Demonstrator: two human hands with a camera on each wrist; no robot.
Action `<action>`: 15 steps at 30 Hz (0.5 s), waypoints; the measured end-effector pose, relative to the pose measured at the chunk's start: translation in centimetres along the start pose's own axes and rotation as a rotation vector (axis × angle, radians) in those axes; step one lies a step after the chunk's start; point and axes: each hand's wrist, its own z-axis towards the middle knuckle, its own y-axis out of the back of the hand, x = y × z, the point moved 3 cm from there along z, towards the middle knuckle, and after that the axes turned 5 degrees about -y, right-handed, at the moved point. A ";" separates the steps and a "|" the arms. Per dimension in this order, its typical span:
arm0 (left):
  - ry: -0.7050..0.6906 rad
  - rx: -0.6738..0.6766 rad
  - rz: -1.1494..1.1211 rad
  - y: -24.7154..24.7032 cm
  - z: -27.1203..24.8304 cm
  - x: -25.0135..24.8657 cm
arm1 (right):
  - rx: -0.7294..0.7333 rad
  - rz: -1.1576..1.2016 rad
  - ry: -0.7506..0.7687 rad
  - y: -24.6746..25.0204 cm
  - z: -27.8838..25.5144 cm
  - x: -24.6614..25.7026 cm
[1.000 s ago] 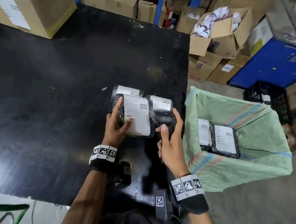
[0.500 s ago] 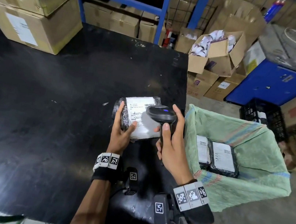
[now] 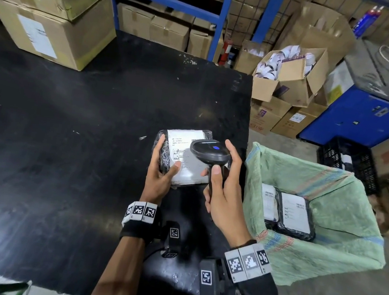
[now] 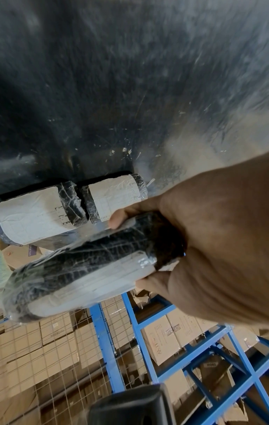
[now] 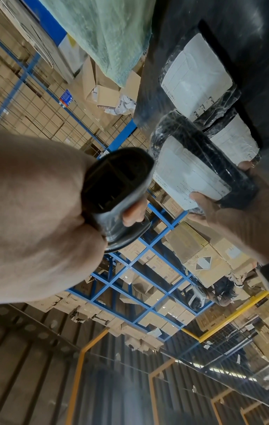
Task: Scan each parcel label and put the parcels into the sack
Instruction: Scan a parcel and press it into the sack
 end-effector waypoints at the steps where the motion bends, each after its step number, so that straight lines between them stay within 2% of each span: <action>1: 0.001 0.004 0.000 -0.1 0.0 0.0 | 0.000 -0.009 0.002 0.0 0.0 0.0; 8: 0.018 -0.002 0.012 0.1 -0.1 0.2 | -0.051 -0.066 0.020 0.2 -0.3 -0.1; 15: 0.034 0.009 0.037 0.6 -0.4 0.4 | -0.085 -0.098 -0.013 1.0 -1.1 -3.0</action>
